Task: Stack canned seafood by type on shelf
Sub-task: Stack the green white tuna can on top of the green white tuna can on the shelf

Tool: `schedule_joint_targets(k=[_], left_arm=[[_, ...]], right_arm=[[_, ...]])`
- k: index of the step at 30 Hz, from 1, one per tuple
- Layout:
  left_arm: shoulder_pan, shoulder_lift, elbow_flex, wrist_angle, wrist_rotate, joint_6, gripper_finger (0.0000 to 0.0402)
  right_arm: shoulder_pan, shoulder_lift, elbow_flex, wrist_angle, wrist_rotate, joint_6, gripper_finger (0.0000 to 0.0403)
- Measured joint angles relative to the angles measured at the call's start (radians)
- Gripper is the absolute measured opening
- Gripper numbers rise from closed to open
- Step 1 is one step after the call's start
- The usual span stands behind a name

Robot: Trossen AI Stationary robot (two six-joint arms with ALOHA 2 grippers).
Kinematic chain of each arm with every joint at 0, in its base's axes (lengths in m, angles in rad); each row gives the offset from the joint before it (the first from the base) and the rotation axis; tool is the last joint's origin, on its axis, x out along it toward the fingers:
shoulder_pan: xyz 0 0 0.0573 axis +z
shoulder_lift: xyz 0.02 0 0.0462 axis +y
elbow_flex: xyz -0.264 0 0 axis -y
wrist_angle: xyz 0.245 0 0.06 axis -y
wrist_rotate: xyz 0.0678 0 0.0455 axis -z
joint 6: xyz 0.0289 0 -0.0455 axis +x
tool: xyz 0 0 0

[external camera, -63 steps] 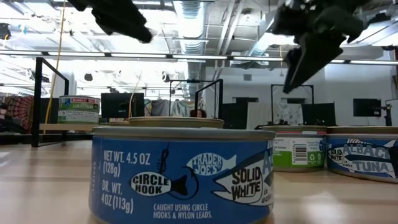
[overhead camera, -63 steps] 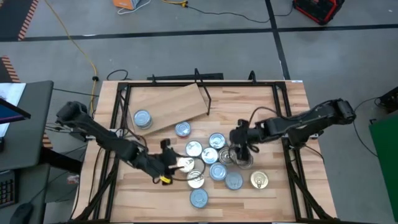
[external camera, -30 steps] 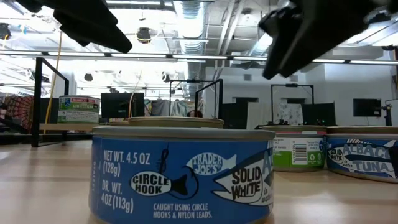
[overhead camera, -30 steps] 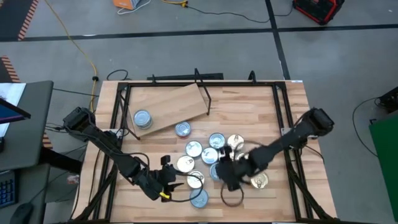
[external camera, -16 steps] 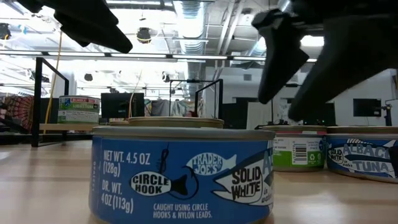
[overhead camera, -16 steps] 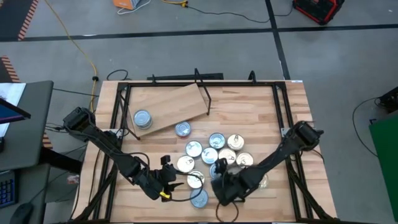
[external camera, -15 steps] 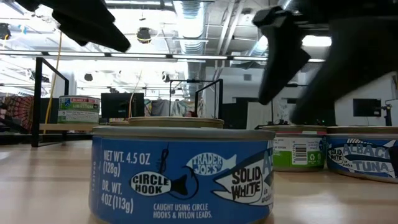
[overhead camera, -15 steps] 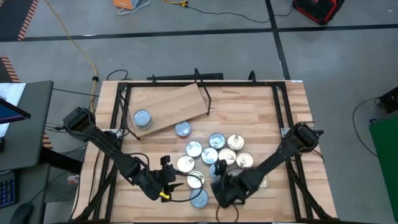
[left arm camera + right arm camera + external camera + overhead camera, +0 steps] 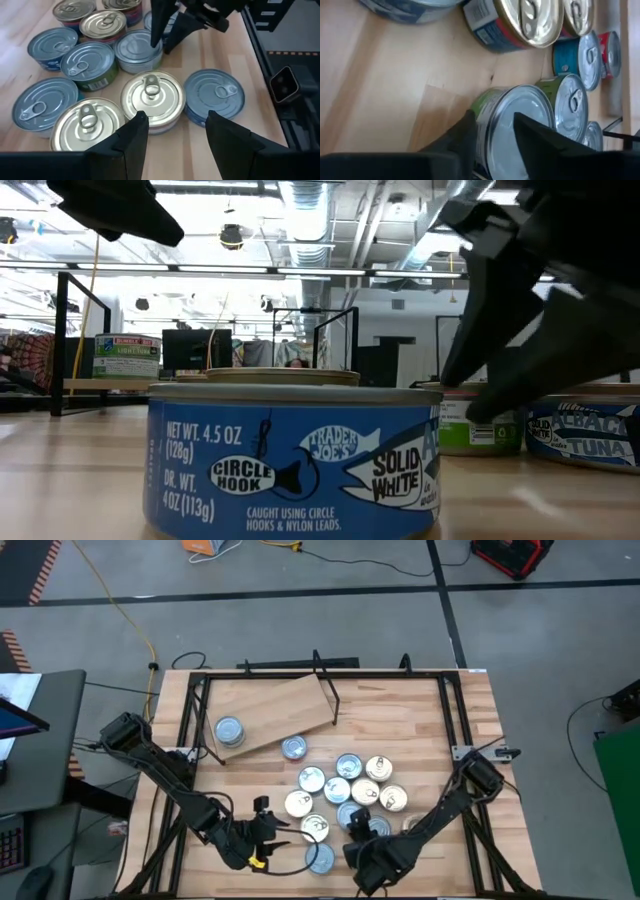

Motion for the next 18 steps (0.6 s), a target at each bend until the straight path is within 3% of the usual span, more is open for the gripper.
schedule_joint_targets(k=[8, 18], left_arm=[[0.0, 0.0, 0.0, -0.002, 0.0, -0.004, 0.0187], [0.0, 0.0, 0.0, -0.045, 0.0, -0.013, 0.0187]], right_arm=[[0.012, 0.004, -0.001, 0.003, -0.059, 0.0, 0.0085], [0.044, 0.003, -0.01, 0.034, -0.085, -0.054, 0.0071]])
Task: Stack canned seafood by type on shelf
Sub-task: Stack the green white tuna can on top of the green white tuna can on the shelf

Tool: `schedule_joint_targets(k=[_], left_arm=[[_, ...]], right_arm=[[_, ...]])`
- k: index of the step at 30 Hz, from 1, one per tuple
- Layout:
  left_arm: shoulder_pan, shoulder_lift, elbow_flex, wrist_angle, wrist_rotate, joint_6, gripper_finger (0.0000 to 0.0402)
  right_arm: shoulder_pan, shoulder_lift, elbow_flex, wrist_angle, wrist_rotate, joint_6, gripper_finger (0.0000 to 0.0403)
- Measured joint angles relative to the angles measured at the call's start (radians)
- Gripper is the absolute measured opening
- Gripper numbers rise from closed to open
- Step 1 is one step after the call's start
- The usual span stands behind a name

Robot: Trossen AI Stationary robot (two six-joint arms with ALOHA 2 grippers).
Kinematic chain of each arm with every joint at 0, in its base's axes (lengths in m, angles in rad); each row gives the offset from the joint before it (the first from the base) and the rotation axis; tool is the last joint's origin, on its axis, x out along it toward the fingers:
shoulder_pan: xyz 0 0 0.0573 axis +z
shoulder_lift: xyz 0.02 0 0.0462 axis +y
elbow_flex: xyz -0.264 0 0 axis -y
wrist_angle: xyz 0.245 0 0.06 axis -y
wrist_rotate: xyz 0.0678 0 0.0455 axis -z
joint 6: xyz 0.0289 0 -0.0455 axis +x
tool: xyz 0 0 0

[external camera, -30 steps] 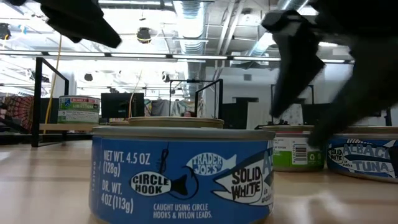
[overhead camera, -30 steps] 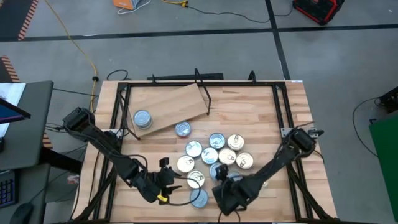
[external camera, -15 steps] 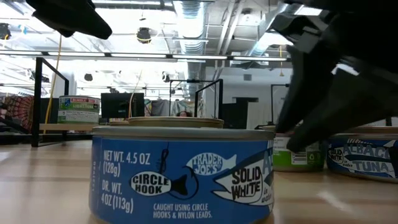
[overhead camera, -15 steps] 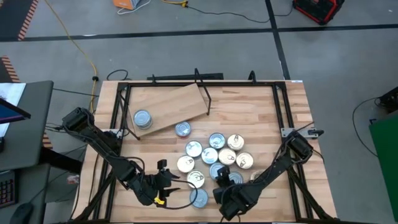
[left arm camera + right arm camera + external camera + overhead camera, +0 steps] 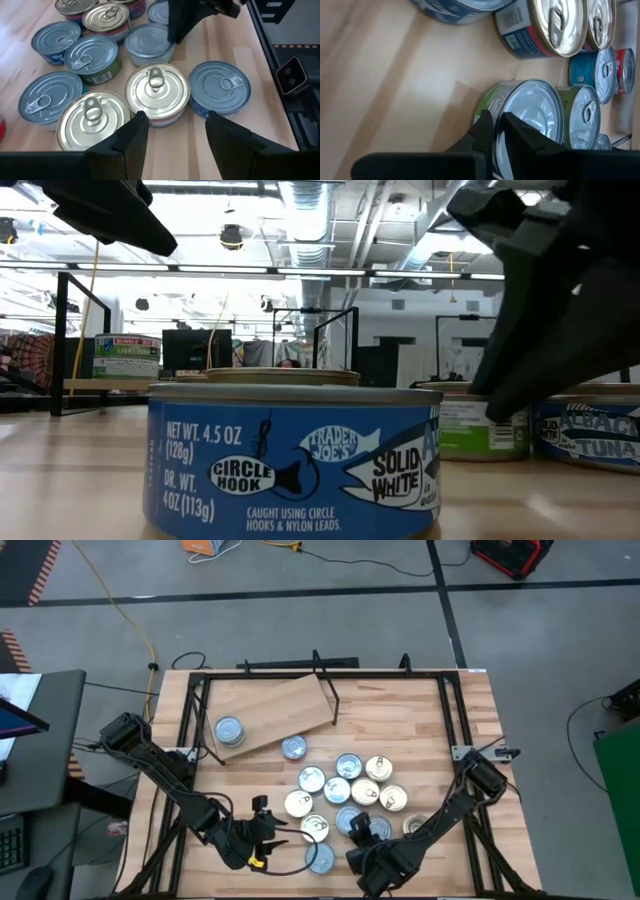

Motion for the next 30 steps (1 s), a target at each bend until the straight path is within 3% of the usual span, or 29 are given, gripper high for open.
schedule_joint_targets(k=[11, 17, 24, 30], left_arm=[[0.0, 0.0, 0.0, -0.01, 0.015, -0.027, 0.0187], [0.0, 0.0, 0.0, -0.01, 0.015, -0.031, 0.0187], [0.0, 0.0, 0.0, -0.01, 0.013, -0.03, 0.0187], [0.0, 0.0, 0.0, -0.023, 0.008, -0.031, 0.0187]], right_arm=[[0.027, 0.0, -0.001, 0.019, -0.007, -0.029, 0.007], [0.053, 0.003, -0.003, 0.014, 0.047, -0.052, 0.0068], [0.052, 0.003, -0.003, 0.006, 0.077, -0.115, 0.0015], [0.04, 0.003, -0.003, 0.005, 0.085, -0.129, 0.0018]])
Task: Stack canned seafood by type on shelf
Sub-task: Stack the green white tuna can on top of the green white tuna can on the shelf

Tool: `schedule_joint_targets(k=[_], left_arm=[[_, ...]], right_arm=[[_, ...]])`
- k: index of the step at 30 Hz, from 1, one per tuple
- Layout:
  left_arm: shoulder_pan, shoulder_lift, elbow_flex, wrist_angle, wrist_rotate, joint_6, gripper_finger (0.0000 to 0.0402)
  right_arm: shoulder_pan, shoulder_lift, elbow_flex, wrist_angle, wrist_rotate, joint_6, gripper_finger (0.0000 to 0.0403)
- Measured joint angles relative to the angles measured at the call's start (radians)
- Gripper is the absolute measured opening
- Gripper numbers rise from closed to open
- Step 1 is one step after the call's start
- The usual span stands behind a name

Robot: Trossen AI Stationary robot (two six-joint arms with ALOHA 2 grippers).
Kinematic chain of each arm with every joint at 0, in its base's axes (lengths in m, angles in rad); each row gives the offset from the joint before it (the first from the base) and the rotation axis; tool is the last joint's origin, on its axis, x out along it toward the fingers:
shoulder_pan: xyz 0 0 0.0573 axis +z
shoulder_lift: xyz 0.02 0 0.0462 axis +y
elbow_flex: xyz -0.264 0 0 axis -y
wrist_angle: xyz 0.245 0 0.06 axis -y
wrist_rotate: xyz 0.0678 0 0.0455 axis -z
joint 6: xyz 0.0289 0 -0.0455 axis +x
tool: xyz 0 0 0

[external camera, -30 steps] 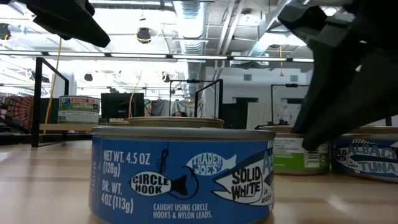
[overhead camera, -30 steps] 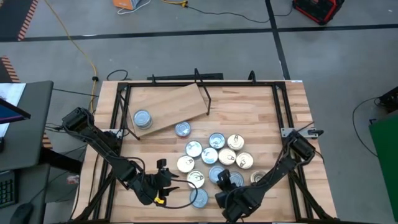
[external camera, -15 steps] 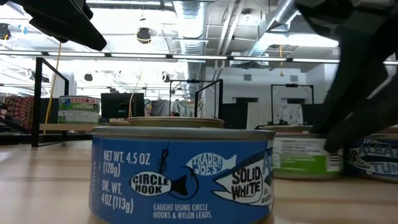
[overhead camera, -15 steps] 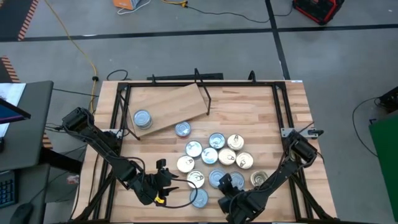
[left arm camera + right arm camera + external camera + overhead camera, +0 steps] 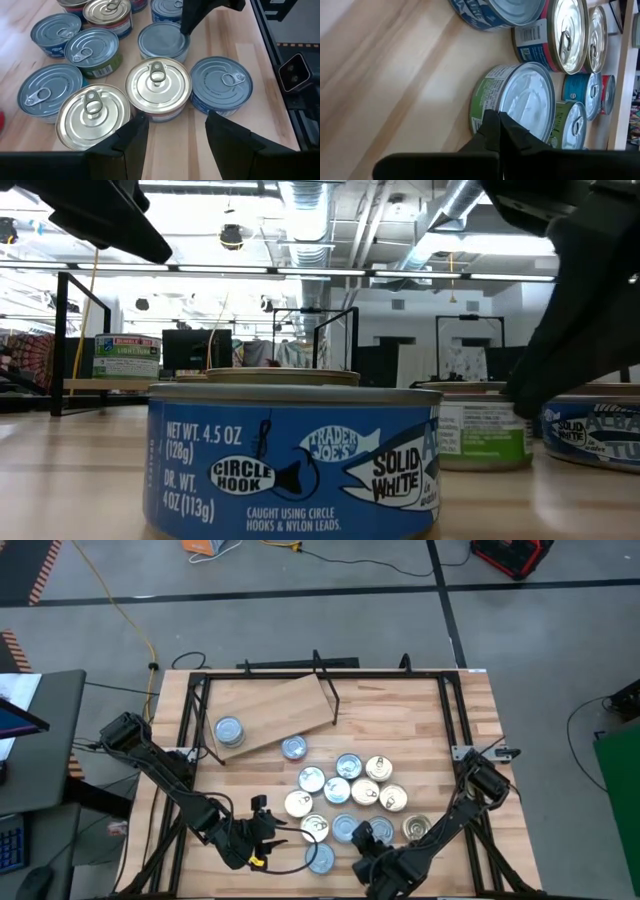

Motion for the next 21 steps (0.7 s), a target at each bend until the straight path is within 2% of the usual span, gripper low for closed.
schedule_joint_targets(k=[10, 15, 19, 21], left_arm=[[0.0, 0.0, 0.004, -0.001, 0.042, 0.001, 0.0187], [0.0, -0.001, 0.007, 0.0, 0.05, 0.04, 0.0187], [0.0, -0.001, 0.007, 0.0, 0.081, 0.039, 0.0187], [0.0, -0.001, 0.007, 0.0, 0.09, 0.036, 0.0187]], right_arm=[[-0.046, 0.0, 0.105, -0.154, -0.008, -0.014, 0.0011], [-0.076, -0.002, 0.126, -0.161, -0.091, -0.025, 0.0011], [-0.091, -0.007, 0.135, -0.223, -0.118, 0.108, 0.0053], [-0.114, -0.023, 0.135, -0.235, -0.217, 0.18, 0.008]])
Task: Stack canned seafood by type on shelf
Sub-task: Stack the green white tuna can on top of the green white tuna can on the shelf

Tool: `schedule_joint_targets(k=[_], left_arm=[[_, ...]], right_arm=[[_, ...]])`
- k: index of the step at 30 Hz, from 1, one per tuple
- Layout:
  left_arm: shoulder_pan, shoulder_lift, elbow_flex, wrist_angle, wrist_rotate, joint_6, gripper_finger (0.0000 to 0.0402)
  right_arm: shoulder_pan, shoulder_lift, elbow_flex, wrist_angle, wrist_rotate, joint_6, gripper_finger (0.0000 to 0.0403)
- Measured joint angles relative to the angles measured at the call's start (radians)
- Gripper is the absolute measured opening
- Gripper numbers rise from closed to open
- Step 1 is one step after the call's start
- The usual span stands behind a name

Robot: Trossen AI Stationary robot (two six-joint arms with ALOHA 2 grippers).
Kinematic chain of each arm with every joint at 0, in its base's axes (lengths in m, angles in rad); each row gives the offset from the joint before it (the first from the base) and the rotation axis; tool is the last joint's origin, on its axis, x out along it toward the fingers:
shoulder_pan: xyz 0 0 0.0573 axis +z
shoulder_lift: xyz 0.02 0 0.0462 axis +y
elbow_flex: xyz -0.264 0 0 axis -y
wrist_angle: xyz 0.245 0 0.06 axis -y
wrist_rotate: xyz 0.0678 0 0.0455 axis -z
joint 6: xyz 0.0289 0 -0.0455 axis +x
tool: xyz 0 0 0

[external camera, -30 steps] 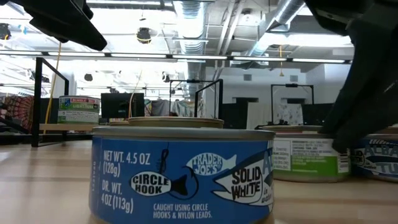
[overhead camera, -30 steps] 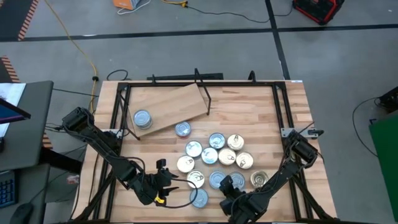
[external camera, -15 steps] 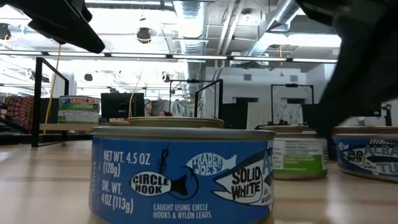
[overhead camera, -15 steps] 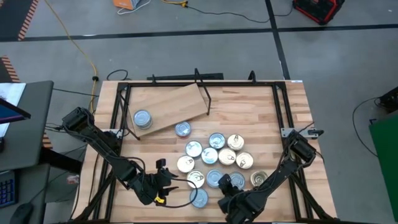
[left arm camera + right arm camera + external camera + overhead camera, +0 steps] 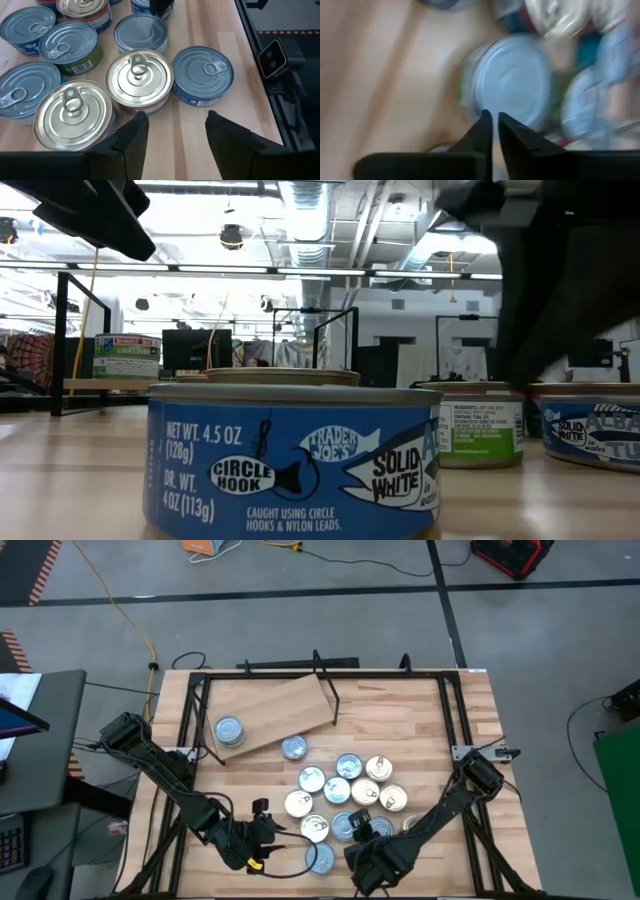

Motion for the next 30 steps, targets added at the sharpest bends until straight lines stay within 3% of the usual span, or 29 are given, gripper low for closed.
schedule_joint_targets(k=[3, 10, 16, 30], left_arm=[[0.0, 0.0, 0.0, 0.0, 0.003, -0.008, 0.0187], [0.0, 0.0, 0.0, -0.002, 0.022, -0.015, 0.0187], [0.0, 0.0, 0.0, -0.004, 0.035, -0.016, 0.0187], [0.0, 0.001, 0.0, -0.004, 0.054, -0.017, 0.0187]], right_arm=[[-0.027, -0.026, 0.0, 0.015, -0.112, 0.067, 0.0115], [-0.016, -0.04, -0.004, 0.026, -0.114, 0.097, 0.0156], [-0.006, -0.04, -0.039, 0.039, -0.043, 0.091, 0.0159], [-0.017, -0.04, -0.054, 0.066, -0.036, 0.142, 0.0147]])
